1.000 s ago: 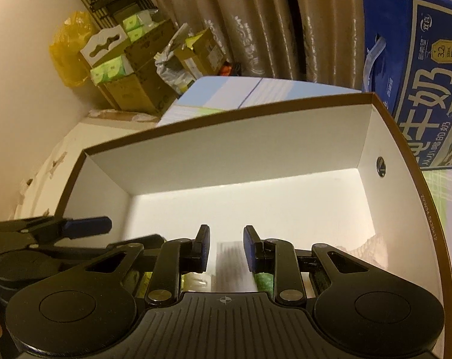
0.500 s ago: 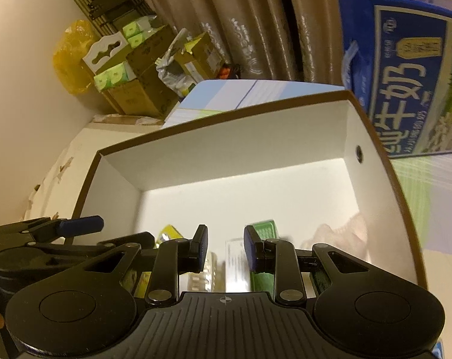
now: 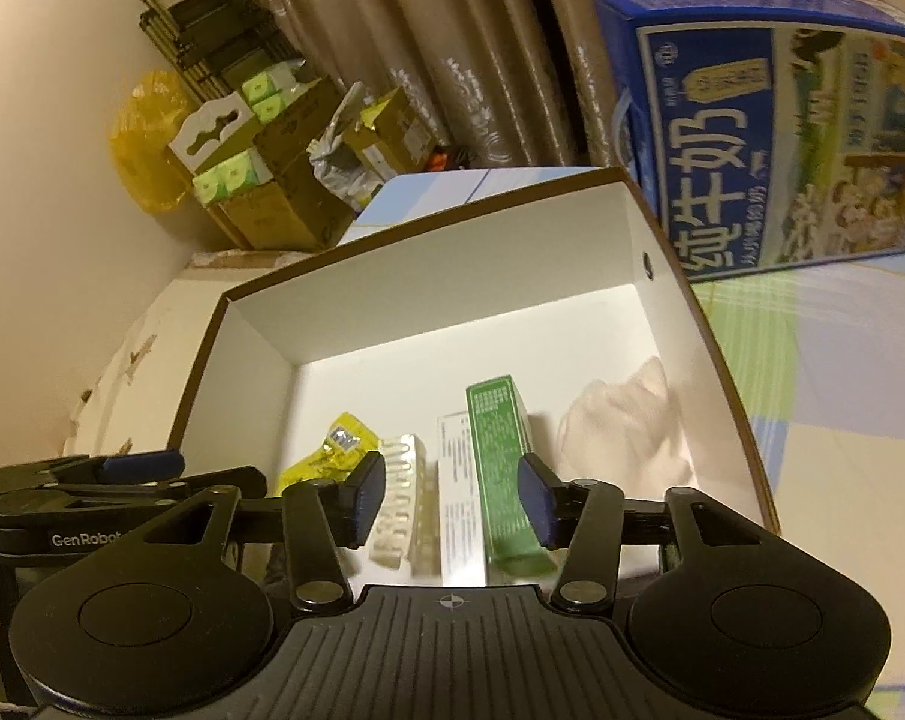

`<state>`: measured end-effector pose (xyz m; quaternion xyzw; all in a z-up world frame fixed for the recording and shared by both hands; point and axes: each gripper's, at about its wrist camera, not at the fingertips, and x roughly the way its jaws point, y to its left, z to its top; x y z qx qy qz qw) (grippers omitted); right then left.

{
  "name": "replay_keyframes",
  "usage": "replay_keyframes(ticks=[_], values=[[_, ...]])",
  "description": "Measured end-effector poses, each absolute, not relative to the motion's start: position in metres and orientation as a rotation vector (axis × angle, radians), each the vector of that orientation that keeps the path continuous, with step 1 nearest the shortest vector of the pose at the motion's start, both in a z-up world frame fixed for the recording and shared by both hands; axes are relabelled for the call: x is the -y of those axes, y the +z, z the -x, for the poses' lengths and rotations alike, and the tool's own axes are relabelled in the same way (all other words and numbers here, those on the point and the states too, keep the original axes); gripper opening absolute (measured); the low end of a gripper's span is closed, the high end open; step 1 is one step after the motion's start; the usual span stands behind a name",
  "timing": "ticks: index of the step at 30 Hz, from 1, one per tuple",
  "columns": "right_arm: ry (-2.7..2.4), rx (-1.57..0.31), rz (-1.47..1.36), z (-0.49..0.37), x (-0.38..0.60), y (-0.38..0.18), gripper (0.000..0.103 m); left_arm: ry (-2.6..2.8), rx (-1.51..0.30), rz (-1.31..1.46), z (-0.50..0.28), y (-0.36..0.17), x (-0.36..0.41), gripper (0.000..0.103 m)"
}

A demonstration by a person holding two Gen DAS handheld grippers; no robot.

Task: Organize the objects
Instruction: 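Pull both tools back from the brown box toward the blue tube and pill bottle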

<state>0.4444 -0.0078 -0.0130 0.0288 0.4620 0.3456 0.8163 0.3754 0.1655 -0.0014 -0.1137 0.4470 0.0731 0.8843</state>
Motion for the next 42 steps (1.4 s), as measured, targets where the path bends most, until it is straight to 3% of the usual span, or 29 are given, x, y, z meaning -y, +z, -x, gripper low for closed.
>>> replay_keyframes(ticks=[5, 11, 28, 42], values=[[0.722, -0.972, -0.087, -0.428, 0.024, -0.005, 0.063, 0.167, -0.927, 0.239, -0.355, 0.008, -0.154, 0.089], [0.711, -0.949, -0.102, -0.403, 0.047, 0.005, 0.068, 0.174, -0.922, 0.245, -0.331, 0.017, -0.139, 0.089], [0.716, -0.921, -0.124, -0.347, 0.099, 0.019, 0.071, 0.183, -0.905, 0.235, -0.263, 0.035, -0.096, 0.089], [0.716, -0.968, -0.089, -0.302, 0.143, 0.004, 0.071, 0.199, -0.966, 0.245, -0.215, 0.012, -0.065, 0.089]])
